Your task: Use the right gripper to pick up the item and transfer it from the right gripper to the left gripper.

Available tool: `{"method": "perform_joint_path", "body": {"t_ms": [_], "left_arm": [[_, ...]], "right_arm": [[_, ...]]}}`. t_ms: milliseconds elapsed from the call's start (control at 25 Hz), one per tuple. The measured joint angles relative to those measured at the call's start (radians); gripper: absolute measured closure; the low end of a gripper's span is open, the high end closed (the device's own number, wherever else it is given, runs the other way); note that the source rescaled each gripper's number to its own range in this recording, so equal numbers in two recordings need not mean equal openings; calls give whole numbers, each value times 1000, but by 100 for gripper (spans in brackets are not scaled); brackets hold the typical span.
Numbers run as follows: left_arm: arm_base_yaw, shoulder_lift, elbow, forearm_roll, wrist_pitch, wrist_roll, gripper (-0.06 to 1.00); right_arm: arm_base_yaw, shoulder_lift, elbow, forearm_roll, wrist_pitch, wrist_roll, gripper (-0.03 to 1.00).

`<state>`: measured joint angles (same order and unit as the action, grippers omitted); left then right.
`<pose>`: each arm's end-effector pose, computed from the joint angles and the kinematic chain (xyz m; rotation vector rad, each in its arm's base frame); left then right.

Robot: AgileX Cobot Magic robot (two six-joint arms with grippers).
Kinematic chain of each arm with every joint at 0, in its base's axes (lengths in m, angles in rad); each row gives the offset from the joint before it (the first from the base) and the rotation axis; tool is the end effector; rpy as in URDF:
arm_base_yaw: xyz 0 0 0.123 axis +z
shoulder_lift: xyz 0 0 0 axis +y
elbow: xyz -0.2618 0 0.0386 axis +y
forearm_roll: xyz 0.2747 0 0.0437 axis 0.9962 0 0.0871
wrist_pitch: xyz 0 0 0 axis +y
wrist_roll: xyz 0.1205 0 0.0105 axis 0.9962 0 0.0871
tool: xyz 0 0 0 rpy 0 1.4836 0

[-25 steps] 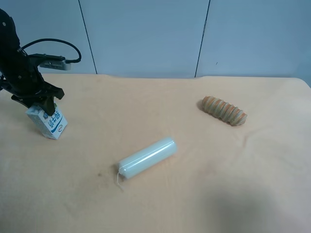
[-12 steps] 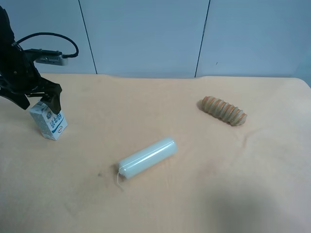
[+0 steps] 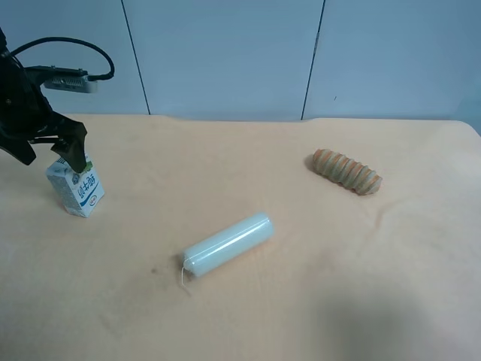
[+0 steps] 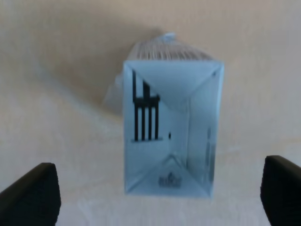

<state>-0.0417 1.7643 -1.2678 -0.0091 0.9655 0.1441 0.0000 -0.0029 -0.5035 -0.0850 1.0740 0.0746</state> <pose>0.3737 -0.0165 0.1614 0.2667 2.9333 0.0031 0.0642 -0.0090 0.2767 0.0813 2.0471 -0.0554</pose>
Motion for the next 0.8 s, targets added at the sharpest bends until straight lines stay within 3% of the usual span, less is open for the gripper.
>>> {"method": "perform_joint_path", "body": {"t_ms": [800], "left_arm": [[0,-520,0,2,174,-41,-5]], "right_arm": [[0,0,0,0,0,0,24]]}}
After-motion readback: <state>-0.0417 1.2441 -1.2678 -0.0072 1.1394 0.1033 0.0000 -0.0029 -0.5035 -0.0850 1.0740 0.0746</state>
